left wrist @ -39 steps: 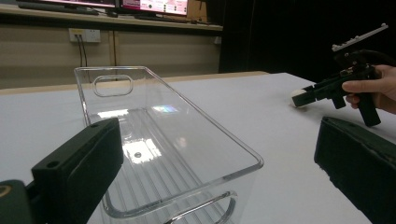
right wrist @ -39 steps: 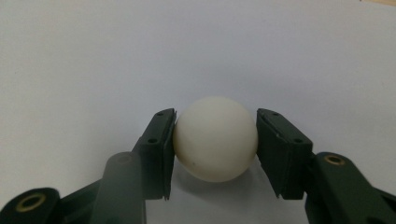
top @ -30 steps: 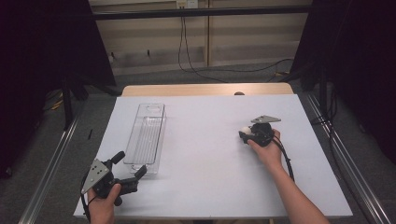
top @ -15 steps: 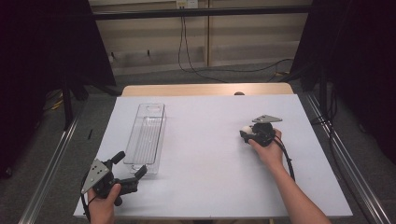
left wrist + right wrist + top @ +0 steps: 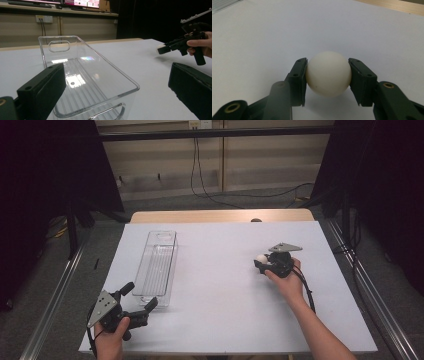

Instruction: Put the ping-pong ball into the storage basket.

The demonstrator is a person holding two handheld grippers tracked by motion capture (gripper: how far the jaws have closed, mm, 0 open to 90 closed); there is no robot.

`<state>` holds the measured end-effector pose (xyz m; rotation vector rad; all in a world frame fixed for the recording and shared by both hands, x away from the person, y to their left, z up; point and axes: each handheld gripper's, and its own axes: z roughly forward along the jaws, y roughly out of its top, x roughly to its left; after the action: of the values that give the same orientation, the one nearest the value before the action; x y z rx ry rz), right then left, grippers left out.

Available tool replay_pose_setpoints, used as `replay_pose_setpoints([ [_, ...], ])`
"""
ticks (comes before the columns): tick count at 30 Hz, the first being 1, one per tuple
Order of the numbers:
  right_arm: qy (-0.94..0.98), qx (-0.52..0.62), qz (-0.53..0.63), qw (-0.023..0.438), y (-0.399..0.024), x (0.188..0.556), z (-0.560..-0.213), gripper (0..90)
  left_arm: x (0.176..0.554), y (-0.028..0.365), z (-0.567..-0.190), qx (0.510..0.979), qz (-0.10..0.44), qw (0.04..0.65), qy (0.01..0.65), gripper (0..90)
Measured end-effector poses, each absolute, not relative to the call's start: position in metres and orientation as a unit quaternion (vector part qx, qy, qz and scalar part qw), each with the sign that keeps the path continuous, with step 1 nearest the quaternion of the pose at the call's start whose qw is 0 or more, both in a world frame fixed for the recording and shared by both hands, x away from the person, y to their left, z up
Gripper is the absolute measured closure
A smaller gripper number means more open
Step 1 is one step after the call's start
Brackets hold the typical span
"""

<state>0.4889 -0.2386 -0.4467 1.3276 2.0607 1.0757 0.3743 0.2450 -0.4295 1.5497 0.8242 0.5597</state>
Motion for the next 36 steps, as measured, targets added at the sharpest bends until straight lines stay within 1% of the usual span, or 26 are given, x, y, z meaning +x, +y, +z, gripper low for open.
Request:
replay_pose_setpoints([
  [23,0.758,0.459,0.410,0.218,-0.229,0.476,-0.430,51.4,0.375,0.244,-0.429,0.673,0.242,0.603,0.353,1.4],
  [29,0.765,0.444,0.409,0.224,-0.223,0.475,-0.421,51.4,0.375,0.245,-0.429,0.671,0.243,0.604,0.354,1.4],
  [36,0.769,0.427,0.424,0.215,-0.208,0.474,-0.409,51.3,0.374,0.245,-0.428,0.671,0.245,0.602,0.356,1.4],
])
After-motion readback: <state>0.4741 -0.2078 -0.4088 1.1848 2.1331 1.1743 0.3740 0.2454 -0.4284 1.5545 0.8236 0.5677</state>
